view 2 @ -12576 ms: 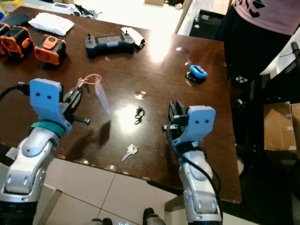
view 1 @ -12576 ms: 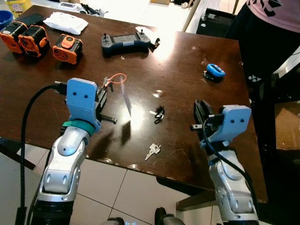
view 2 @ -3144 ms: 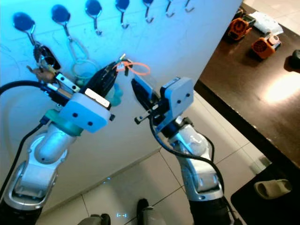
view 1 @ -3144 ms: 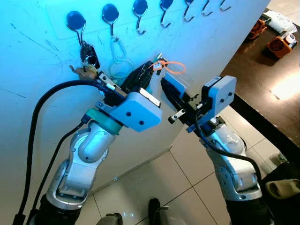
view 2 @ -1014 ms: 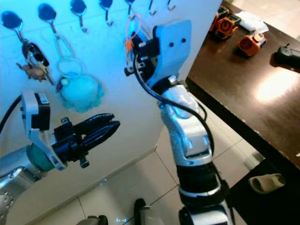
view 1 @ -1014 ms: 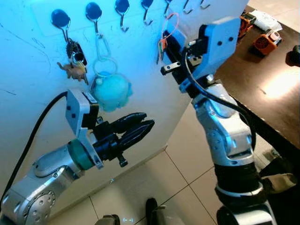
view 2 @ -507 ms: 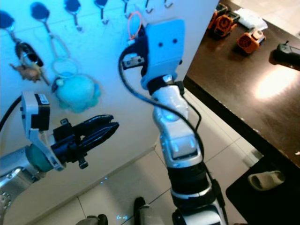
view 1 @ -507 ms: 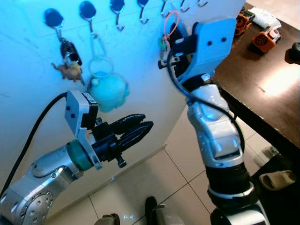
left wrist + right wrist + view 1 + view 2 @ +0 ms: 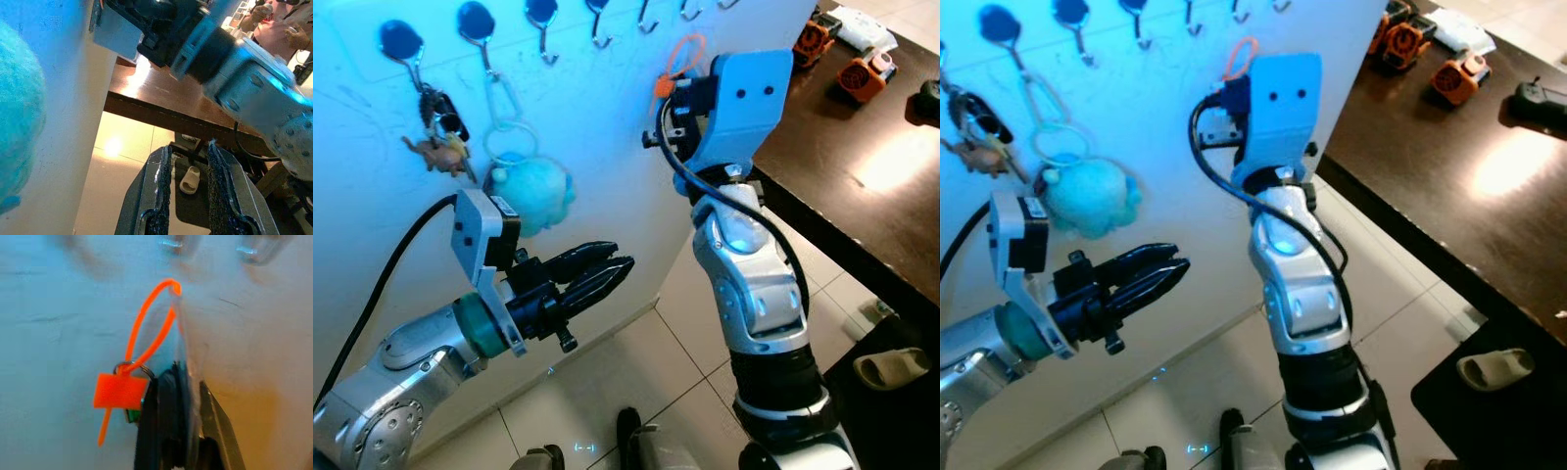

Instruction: Hang keys on a hook

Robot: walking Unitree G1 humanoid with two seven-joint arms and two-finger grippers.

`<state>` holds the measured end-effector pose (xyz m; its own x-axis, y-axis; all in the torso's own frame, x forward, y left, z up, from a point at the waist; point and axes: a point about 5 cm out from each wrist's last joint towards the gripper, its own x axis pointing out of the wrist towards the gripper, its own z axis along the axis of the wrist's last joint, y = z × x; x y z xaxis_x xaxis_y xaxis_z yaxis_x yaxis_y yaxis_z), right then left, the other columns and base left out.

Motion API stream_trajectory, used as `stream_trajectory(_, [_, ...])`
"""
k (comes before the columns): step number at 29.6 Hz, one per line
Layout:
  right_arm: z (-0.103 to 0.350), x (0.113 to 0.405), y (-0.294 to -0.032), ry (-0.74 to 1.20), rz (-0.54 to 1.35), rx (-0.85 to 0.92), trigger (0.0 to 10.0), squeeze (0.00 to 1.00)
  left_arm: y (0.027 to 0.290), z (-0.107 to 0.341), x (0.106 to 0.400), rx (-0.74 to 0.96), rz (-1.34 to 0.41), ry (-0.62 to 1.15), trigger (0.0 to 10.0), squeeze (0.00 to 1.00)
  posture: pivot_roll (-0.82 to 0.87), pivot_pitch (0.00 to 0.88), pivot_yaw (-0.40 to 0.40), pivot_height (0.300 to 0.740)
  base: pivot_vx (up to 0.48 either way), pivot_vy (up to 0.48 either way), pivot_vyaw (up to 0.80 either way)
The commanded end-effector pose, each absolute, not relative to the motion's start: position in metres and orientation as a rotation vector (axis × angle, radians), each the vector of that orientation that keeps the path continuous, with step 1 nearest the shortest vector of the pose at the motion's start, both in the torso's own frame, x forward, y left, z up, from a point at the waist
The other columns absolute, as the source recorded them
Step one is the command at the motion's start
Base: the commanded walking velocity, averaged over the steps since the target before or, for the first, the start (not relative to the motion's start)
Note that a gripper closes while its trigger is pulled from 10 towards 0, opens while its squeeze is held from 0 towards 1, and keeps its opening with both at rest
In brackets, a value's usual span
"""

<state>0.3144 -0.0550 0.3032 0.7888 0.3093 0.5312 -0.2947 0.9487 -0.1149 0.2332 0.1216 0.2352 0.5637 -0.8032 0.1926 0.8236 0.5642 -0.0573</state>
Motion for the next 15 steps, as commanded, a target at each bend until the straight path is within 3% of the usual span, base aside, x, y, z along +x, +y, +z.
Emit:
stream_trajectory(1, [0.309,0.300,-0.044,-0.654,0.429,-0.033,10.0,0.00,0.117,0.235,0.227,-0.154,-0.991,-0.146,10.0,0.00,-0.04,0.242,0.017,0.740,0.000,0.000,0.00])
stream_trajectory(6, [0.312,0.289,-0.048,-0.723,0.453,-0.037,10.0,0.00,0.117,0.236,0.227,-0.156,-0.989,-0.146,10.0,0.00,-0.04,0.242,0.017,0.740,0.000,0.000,0.00])
stream_trajectory(15, [0.328,0.292,-0.078,-0.800,0.248,-0.054,10.0,0.00,0.116,0.236,0.229,-0.158,-0.999,-0.145,10.0,0.00,-0.05,0.239,0.029,0.740,0.000,0.000,0.00])
